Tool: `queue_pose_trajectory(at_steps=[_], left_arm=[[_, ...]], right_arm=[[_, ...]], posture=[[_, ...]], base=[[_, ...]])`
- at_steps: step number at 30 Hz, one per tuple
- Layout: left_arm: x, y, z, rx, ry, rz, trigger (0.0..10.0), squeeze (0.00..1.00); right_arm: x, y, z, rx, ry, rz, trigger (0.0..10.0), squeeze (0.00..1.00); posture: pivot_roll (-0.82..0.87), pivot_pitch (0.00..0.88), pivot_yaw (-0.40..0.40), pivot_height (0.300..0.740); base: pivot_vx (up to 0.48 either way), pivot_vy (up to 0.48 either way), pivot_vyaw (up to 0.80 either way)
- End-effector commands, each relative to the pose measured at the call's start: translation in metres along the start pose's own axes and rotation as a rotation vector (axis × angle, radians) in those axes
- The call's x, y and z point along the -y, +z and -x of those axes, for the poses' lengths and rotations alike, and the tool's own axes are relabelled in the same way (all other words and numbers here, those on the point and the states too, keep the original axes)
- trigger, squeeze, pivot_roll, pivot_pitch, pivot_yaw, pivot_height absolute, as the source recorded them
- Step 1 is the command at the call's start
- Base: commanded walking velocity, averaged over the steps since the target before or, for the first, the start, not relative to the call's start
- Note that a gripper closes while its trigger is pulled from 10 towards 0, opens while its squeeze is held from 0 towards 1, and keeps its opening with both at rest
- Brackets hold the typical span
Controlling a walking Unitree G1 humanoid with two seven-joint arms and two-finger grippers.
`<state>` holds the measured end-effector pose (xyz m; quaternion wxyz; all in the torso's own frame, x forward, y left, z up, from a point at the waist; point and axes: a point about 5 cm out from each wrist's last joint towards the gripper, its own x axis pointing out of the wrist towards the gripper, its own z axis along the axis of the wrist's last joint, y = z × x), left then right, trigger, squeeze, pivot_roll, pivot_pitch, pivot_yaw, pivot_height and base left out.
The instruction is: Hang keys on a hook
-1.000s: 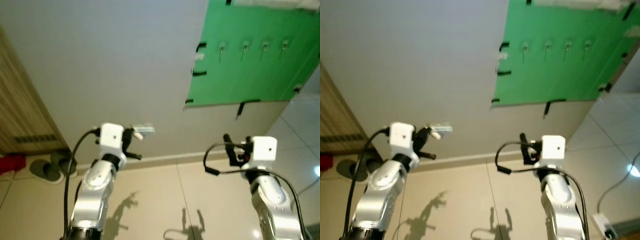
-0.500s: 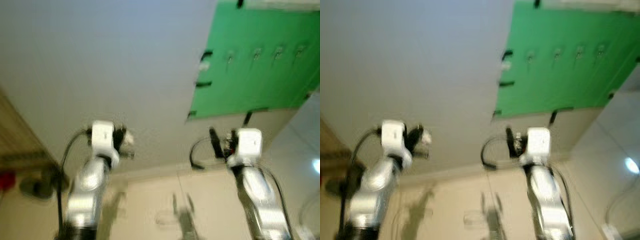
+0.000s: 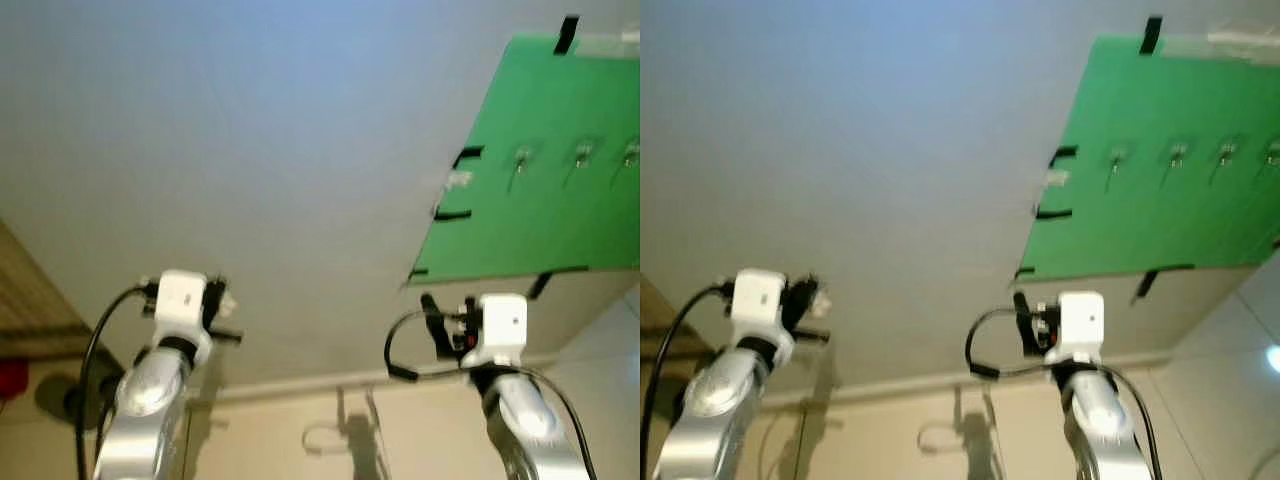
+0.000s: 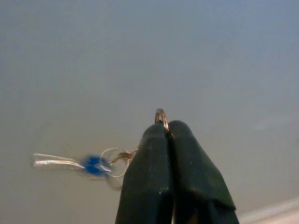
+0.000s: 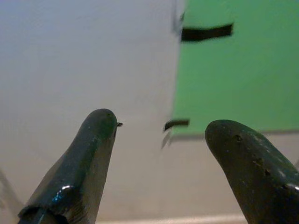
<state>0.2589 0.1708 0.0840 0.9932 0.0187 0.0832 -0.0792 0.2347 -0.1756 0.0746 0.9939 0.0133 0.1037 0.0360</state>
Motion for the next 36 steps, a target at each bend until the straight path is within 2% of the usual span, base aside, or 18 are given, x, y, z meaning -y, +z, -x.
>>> queue_pose_trajectory(at_steps=[1,6,14,23,25,28,30,31,33,34,36], left_arm=[[0.002,-0.003,-0.003,-0.013,-0.017,0.008,10.0,0.00],[0.005,0.000,-0.009,-0.009,-0.033,-0.001,10.0,0.00],[0.011,-0.004,-0.007,-0.015,-0.044,0.023,10.0,0.00],[0.016,0.001,-0.001,0.008,-0.081,-0.009,10.0,0.00],[0.015,0.001,0.003,0.013,-0.074,-0.012,10.0,0.00],[0.002,0.000,0.020,0.040,-0.043,-0.001,10.0,0.00],[-0.003,-0.005,0.037,0.040,-0.038,0.008,10.0,0.00],[-0.005,-0.016,0.053,0.026,-0.039,0.013,10.0,0.00],[-0.005,-0.019,0.057,0.021,-0.039,0.014,10.0,0.00],[-0.006,-0.025,0.060,0.008,-0.019,0.008,10.0,0.00],[-0.006,-0.035,0.059,-0.018,0.032,-0.039,10.0,0.00]], right_arm=[[0.001,0.006,-0.006,0.014,-0.020,-0.001,10.0,0.00],[0.001,0.015,-0.014,0.050,-0.030,-0.005,10.0,0.00],[-0.001,0.010,-0.011,0.032,-0.028,-0.024,10.0,0.00],[-0.002,0.004,-0.008,0.010,-0.011,0.000,10.0,0.00],[0.005,0.007,-0.001,0.052,-0.068,-0.017,10.0,0.00],[0.012,0.008,0.026,0.113,-0.108,0.043,10.0,0.00],[0.016,0.006,0.043,0.113,-0.131,0.059,10.0,0.00],[0.022,0.001,0.058,0.091,-0.154,0.059,10.0,0.00],[0.024,-0.001,0.062,0.080,-0.156,0.057,10.0,0.00],[0.028,-0.009,0.066,0.042,-0.177,0.014,10.0,0.00],[0.032,-0.020,0.071,0.000,-0.181,-0.012,10.0,0.00]], posture=[[0.00,0.000,-0.011,0.740],[-0.01,0.000,0.002,0.740],[-0.01,0.000,0.007,0.740],[-0.01,0.000,0.005,0.740],[-0.01,0.000,-0.005,0.740],[-0.01,0.000,-0.013,0.740],[-0.01,0.000,-0.017,0.740],[-0.02,0.000,-0.019,0.740],[-0.02,0.000,-0.019,0.740],[-0.01,0.000,-0.021,0.740],[0.00,0.000,-0.025,0.740]], base=[[0.296,-0.375,0.00],[0.310,-0.363,0.00],[0.315,-0.360,0.00],[0.314,-0.359,0.00],[0.259,-0.401,0.00],[0.246,-0.409,0.00],[0.247,-0.409,0.00],[0.262,-0.398,0.00],[0.262,-0.398,0.00],[0.000,0.000,0.00],[0.000,0.000,0.00]])
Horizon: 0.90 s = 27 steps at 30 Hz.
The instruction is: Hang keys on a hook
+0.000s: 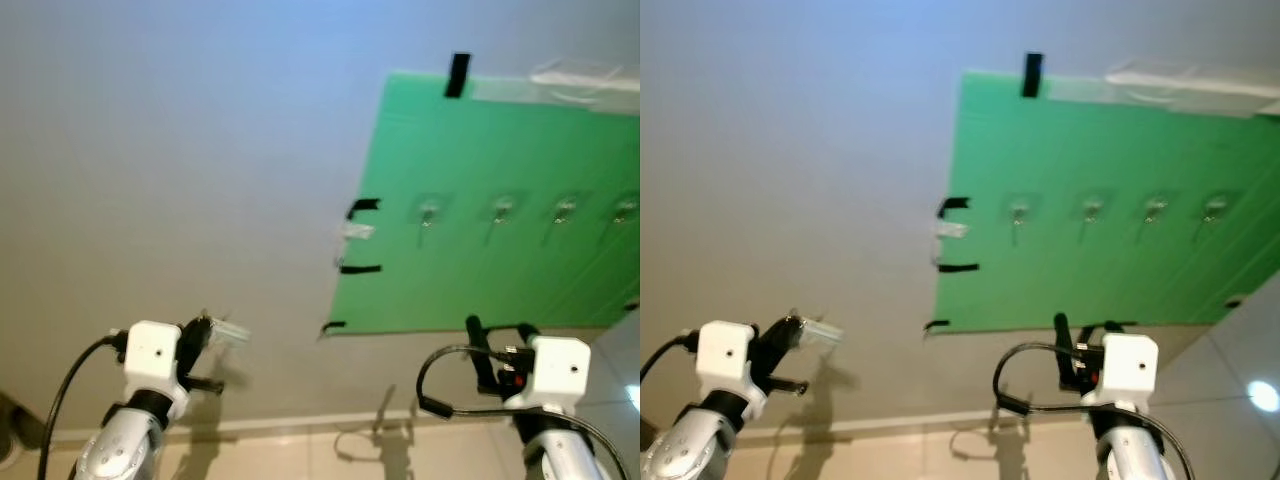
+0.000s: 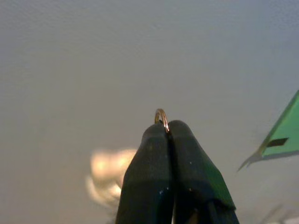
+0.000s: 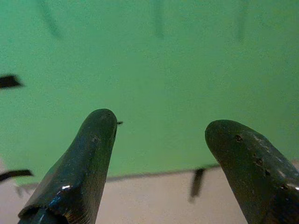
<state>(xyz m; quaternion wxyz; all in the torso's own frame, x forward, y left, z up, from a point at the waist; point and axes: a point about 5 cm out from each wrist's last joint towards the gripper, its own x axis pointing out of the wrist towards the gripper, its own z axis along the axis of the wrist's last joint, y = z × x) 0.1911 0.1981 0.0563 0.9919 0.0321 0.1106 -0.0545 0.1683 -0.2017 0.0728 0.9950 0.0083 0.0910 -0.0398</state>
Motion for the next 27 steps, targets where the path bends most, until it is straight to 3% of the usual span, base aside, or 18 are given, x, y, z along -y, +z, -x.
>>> queue_pose_trajectory(at_steps=[1,5,8,9,11,13,14,15,16,19,21,26,27], left_arm=[[0.020,0.001,-0.014,0.048,-0.023,-0.010,10.0,0.00],[0.038,0.008,-0.027,0.087,-0.060,-0.028,10.0,0.00],[0.069,-0.001,-0.044,0.061,-0.091,0.016,10.0,0.00],[0.069,-0.001,-0.044,0.061,-0.091,0.016,10.0,0.00],[0.090,-0.010,-0.055,0.036,-0.119,0.007,10.0,0.00],[0.106,-0.017,-0.067,0.011,-0.123,-0.006,10.0,0.00],[0.119,-0.019,-0.077,-0.010,-0.115,0.008,10.0,0.00],[0.119,-0.019,-0.077,-0.010,-0.115,0.008,10.0,0.00],[0.129,-0.020,-0.082,-0.028,-0.113,0.007,10.0,0.00],[0.142,-0.019,-0.087,-0.042,-0.135,-0.022,10.0,0.00],[0.154,-0.015,-0.095,-0.056,-0.160,-0.080,10.0,0.00],[0.149,-0.007,-0.103,-0.047,-0.208,-0.143,10.0,0.00],[0.075,0.023,-0.094,0.062,-0.190,-0.103,10.0,0.00]], right_arm=[[0.008,-0.014,0.003,-0.041,0.003,0.023,10.0,0.00],[0.001,-0.035,-0.002,-0.067,0.040,0.027,10.0,0.00],[0.004,-0.065,-0.005,-0.136,0.035,-0.021,10.0,0.00],[0.004,-0.065,-0.005,-0.136,0.035,-0.021,10.0,0.00],[0.005,-0.070,-0.005,-0.146,0.041,-0.071,10.0,0.00],[0.008,-0.068,-0.012,-0.141,0.054,-0.096,10.0,0.00],[0.015,-0.064,-0.030,-0.134,0.079,-0.097,10.0,0.00],[0.015,-0.064,-0.030,-0.134,0.079,-0.097,10.0,0.00],[0.016,-0.058,-0.041,-0.110,0.093,-0.074,10.0,0.00],[0.012,-0.050,-0.048,-0.084,0.126,-0.049,10.0,0.00],[0.004,-0.033,-0.055,-0.030,0.171,-0.017,10.0,0.00],[-0.007,-0.019,-0.058,-0.004,0.209,-0.012,10.0,0.00],[-0.015,-0.013,-0.059,0.012,0.252,0.012,10.0,0.00]], posture=[[0.00,0.000,-0.028,0.740],[0.00,0.000,-0.027,0.740],[-0.01,0.000,-0.019,0.740],[-0.01,0.000,-0.019,0.740],[-0.01,0.000,-0.014,0.740],[-0.01,0.000,-0.012,0.740],[-0.01,0.000,-0.007,0.740],[-0.01,0.000,-0.007,0.740],[-0.01,0.000,0.000,0.740],[-0.01,0.000,0.001,0.740],[0.00,0.000,-0.003,0.740],[0.00,0.000,-0.020,0.740],[0.00,0.000,-0.024,0.740]], base=[[0.000,0.000,0.00],[0.000,-0.231,0.00],[0.000,-0.421,0.00],[0.000,-0.420,0.00],[0.244,-0.411,0.00],[0.246,-0.411,0.00],[0.259,-0.401,0.00],[0.259,-0.401,0.00],[0.000,0.000,0.00],[0.000,0.000,0.00],[0.000,0.000,0.00],[0.000,0.000,0.00],[0.000,0.000,0.00]])
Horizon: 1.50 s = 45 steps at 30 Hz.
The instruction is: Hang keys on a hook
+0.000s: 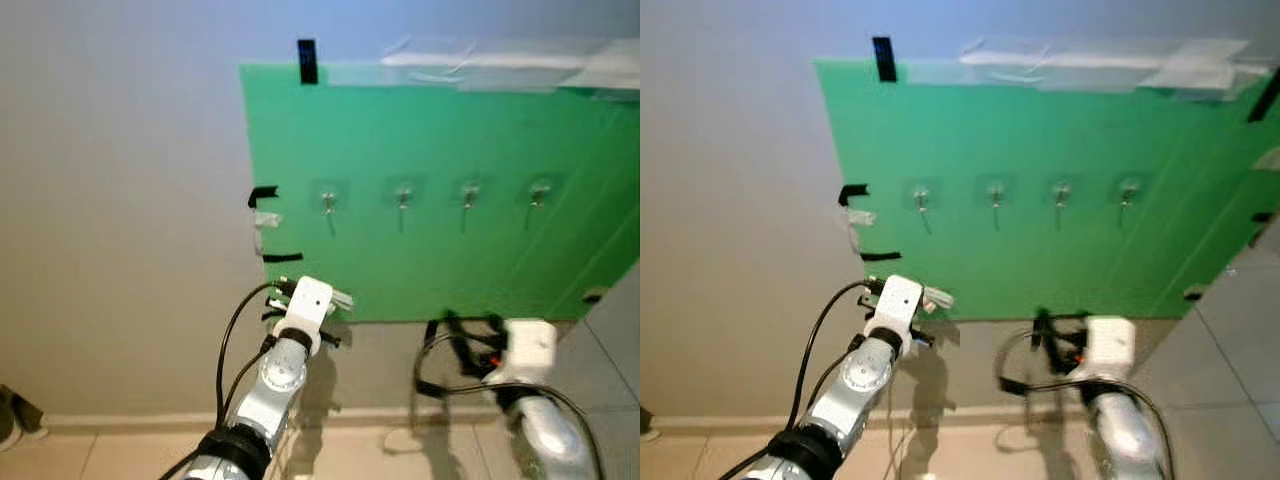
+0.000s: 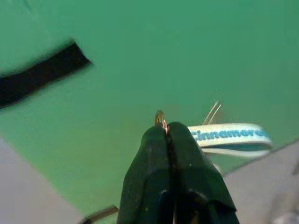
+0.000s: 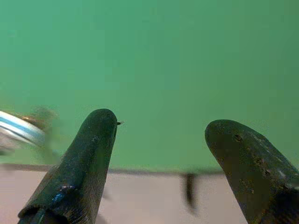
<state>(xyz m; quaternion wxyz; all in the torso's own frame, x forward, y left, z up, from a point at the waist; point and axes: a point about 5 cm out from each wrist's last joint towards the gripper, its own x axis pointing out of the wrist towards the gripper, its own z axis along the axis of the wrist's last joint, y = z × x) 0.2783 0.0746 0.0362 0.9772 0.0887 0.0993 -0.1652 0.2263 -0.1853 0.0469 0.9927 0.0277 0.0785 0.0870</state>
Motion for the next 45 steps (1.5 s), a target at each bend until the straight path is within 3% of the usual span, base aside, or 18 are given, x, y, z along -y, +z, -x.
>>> queue_pose_trajectory(at_steps=[1,2,3,5,7,10,11,12,15,18,21,23,27,29,32,37,42,45], left_arm=[[-0.068,0.019,0.029,0.081,0.002,-0.006,10.0,0.00],[-0.068,0.019,0.029,0.081,0.002,-0.006,10.0,0.00],[-0.095,0.029,0.042,0.106,-0.032,-0.008,10.0,0.00],[-0.130,0.043,0.058,0.125,-0.112,-0.019,10.0,0.00],[-0.145,0.053,0.062,0.137,-0.172,0.008,10.0,0.00],[-0.140,0.065,0.060,0.118,-0.348,0.053,10.0,0.00],[-0.140,0.065,0.060,0.118,-0.348,0.053,10.0,0.00],[-0.127,0.073,0.064,0.079,-0.480,0.050,10.0,0.00],[-0.109,0.084,0.072,0.025,-0.646,0.036,10.0,0.00],[-0.104,0.091,0.071,0.020,-0.687,0.020,10.0,0.00],[-0.104,0.096,0.064,0.050,-0.659,0.004,10.0,0.00],[-0.095,0.098,0.052,0.115,-0.571,0.073,10.0,0.00],[-0.088,0.097,0.052,0.153,-0.506,0.129,10.0,0.00],[-0.073,0.081,0.052,0.201,-0.376,0.267,10.0,0.00],[-0.064,0.064,0.052,0.236,-0.267,0.312,10.0,0.00],[-0.058,0.053,0.049,0.225,-0.207,0.306,10.0,0.00],[-0.061,0.042,0.043,0.189,-0.088,0.234,10.0,0.00],[-0.062,0.043,0.023,0.172,0.018,0.163,10.0,0.00]], right_arm=[[0.003,0.006,0.001,-0.002,0.009,0.034,10.0,0.00],[0.003,0.006,0.001,-0.002,0.009,0.034,10.0,0.00],[0.001,0.009,0.000,0.006,0.016,0.034,10.0,0.00],[-0.002,0.013,0.001,0.014,0.021,0.033,10.0,0.00],[-0.004,0.016,0.004,0.011,0.028,0.035,10.0,0.00],[-0.009,0.017,0.008,0.001,0.036,0.033,10.0,0.00],[-0.009,0.017,0.008,0.001,0.036,0.033,10.0,0.00],[-0.010,0.018,0.009,-0.002,0.035,0.030,10.0,0.00],[-0.012,0.019,0.010,-0.006,0.037,0.028,10.0,0.00],[-0.012,0.019,0.011,-0.011,0.028,0.024,10.0,0.00],[-0.013,0.020,0.012,-0.012,0.017,0.022,10.0,0.00],[-0.012,0.022,0.013,-0.001,-0.015,0.019,10.0,0.00],[-0.011,0.024,0.013,0.004,-0.030,0.017,10.0,0.00],[-0.011,0.025,0.012,0.007,-0.034,0.013,10.0,0.00],[-0.012,0.025,0.010,0.011,-0.037,0.011,10.0,0.00],[-0.012,0.026,0.009,0.012,-0.033,0.017,10.0,0.00],[-0.010,0.028,0.007,0.015,-0.032,0.026,10.0,0.00],[-0.008,0.029,0.001,0.019,-0.036,0.024,10.0,0.00]], posture=[[0.00,0.000,-0.031,0.740],[0.00,0.000,-0.031,0.740],[0.00,0.000,-0.036,0.740],[0.00,0.000,-0.040,0.740],[-0.01,0.000,-0.041,0.740],[-0.02,0.000,-0.035,0.740],[-0.02,0.000,-0.035,0.740],[-0.03,0.000,-0.028,0.740],[-0.03,0.000,-0.022,0.740],[-0.03,0.000,-0.016,0.740],[-0.03,0.000,-0.014,0.740],[-0.03,0.000,-0.014,0.740],[-0.04,0.000,-0.004,0.740],[-0.04,0.000,-0.007,0.740],[-0.04,0.000,-0.012,0.740],[-0.04,0.000,-0.028,0.740],[-0.05,0.000,-0.039,0.740],[-0.04,0.000,-0.050,0.740]], base=[[0.000,0.000,0.00],[0.000,0.000,0.00],[0.000,0.000,0.00],[0.000,0.000,0.00],[0.000,0.000,0.00],[0.000,0.000,0.00],[0.000,0.000,0.00],[0.000,0.000,0.00],[0.000,0.000,0.00],[0.000,0.000,0.00],[0.000,0.000,0.00],[0.000,0.000,0.00],[0.000,0.000,0.00],[0.000,0.000,0.00],[0.000,0.000,0.00],[0.000,0.000,0.00],[0.000,0.000,0.00],[0.000,0.000,0.00]])
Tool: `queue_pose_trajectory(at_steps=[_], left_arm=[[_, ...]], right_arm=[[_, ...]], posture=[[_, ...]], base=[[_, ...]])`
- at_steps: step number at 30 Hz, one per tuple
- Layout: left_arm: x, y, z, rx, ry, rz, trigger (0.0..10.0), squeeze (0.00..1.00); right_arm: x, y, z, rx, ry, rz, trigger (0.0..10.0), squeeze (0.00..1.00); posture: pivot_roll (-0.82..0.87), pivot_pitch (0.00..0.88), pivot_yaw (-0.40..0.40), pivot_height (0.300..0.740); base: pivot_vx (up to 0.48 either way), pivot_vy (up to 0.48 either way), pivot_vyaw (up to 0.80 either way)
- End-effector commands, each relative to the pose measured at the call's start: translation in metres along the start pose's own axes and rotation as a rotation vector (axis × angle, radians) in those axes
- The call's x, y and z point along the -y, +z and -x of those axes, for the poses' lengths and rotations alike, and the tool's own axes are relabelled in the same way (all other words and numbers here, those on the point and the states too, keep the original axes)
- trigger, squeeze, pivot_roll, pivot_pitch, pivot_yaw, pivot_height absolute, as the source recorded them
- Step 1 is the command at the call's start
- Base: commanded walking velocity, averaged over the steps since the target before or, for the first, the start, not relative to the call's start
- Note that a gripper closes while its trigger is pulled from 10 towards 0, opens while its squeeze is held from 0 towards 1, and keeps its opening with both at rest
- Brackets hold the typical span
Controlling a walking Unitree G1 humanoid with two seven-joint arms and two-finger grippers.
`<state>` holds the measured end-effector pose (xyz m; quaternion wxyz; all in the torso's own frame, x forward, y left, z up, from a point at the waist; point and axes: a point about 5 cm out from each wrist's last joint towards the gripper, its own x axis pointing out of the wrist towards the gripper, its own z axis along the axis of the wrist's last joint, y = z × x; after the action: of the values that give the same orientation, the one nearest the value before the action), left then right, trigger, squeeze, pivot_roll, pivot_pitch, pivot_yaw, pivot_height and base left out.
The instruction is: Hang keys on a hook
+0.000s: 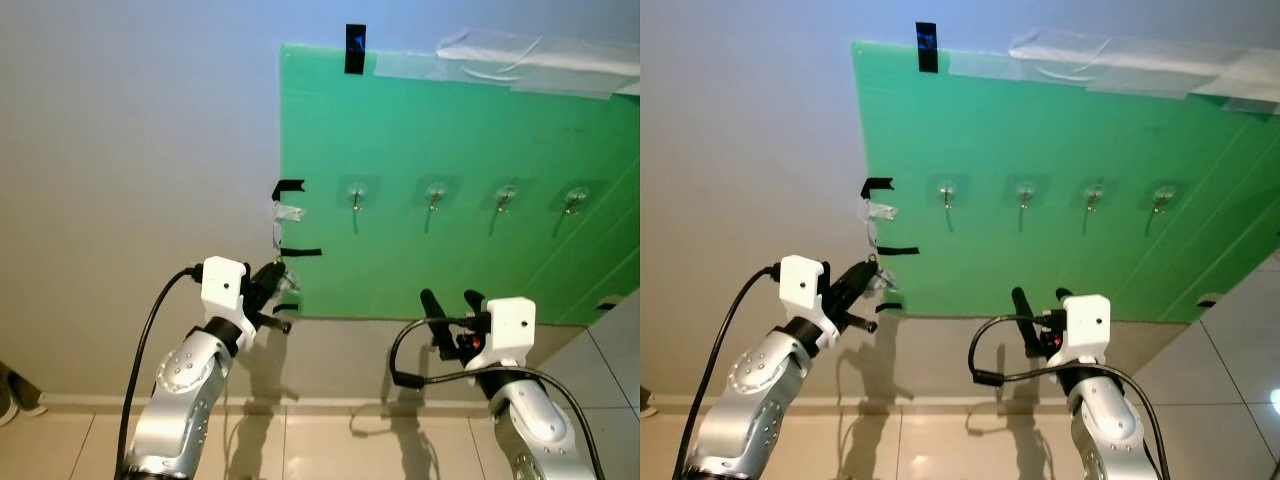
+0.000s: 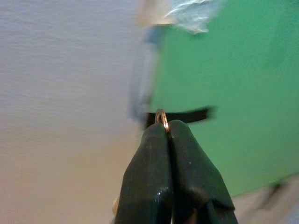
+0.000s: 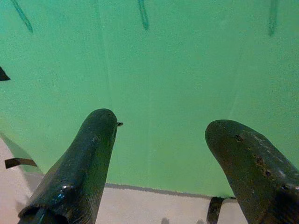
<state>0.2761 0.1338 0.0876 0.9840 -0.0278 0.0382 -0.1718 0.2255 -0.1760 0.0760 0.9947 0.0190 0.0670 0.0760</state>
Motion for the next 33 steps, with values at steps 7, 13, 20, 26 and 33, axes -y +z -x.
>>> queue_pose_trajectory(at_steps=[7,13,20,26,33], left_arm=[[0.004,0.009,-0.041,-0.005,0.093,-0.044,10.0,0.00],[0.020,0.019,-0.066,0.010,0.079,0.010,10.0,0.00],[0.034,0.019,-0.066,0.018,0.029,-0.017,10.0,0.00],[0.034,0.017,-0.060,0.008,0.000,-0.021,10.0,0.00],[0.037,0.020,-0.054,0.011,-0.054,-0.127,10.0,0.00]], right_arm=[[0.002,0.001,-0.011,0.001,-0.001,-0.001,10.0,0.00],[0.002,0.000,-0.029,-0.018,0.045,-0.009,10.0,0.00],[0.001,-0.004,-0.029,-0.023,0.046,-0.014,10.0,0.00],[0.001,-0.008,-0.026,-0.025,0.030,-0.027,10.0,0.00],[0.010,-0.014,-0.020,-0.019,-0.064,-0.094,10.0,0.00]], posture=[[-0.02,0.000,-0.071,0.740],[0.08,0.000,-0.158,0.740],[0.08,0.000,-0.147,0.740],[0.07,0.000,-0.125,0.740],[0.06,0.000,-0.095,0.740]], base=[[0.000,0.000,0.00],[0.000,0.000,0.00],[0.000,0.000,0.00],[0.000,0.000,0.00],[0.000,0.000,0.00]])
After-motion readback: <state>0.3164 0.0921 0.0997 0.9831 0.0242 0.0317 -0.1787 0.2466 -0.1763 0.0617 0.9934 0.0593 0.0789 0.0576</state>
